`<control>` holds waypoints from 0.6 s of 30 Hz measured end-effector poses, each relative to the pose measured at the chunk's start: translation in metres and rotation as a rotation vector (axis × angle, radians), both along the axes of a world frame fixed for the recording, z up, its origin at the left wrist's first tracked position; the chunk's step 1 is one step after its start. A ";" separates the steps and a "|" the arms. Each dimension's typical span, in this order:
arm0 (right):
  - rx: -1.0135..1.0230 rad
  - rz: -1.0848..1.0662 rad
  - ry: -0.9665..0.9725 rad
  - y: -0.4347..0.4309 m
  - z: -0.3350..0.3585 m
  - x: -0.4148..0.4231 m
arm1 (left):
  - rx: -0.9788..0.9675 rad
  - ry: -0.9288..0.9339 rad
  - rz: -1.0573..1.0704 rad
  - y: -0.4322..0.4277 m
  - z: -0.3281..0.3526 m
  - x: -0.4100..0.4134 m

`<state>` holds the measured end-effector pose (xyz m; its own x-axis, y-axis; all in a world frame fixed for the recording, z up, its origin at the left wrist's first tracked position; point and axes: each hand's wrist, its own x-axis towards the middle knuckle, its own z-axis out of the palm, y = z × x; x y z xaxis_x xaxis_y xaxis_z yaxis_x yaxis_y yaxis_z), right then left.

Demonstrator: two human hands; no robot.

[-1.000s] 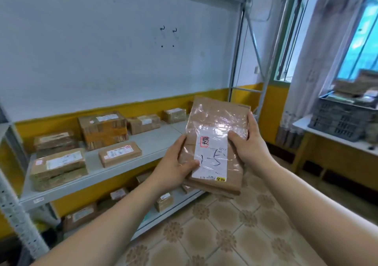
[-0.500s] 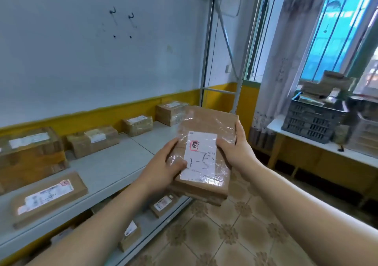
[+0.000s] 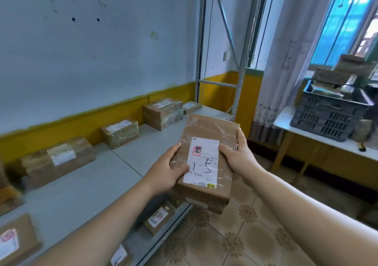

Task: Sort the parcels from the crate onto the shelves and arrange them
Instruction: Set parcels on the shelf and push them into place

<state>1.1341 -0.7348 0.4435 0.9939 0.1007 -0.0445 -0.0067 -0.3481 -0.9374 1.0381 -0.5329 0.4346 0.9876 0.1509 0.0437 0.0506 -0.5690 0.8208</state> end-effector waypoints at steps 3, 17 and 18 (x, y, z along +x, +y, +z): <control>0.009 0.020 0.002 -0.006 -0.009 0.045 | 0.012 0.019 0.011 -0.004 -0.003 0.045; -0.119 0.297 0.124 0.068 -0.058 0.227 | -0.092 0.199 0.312 0.044 -0.056 0.186; -0.128 0.319 0.130 0.083 -0.064 0.233 | -0.104 0.213 0.341 0.055 -0.061 0.188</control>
<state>1.3667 -0.6522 0.3794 0.8985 0.3904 -0.2008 0.0051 -0.4666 -0.8845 1.2263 -0.4779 0.3731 0.8657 0.4637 -0.1884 0.3964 -0.4054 0.8238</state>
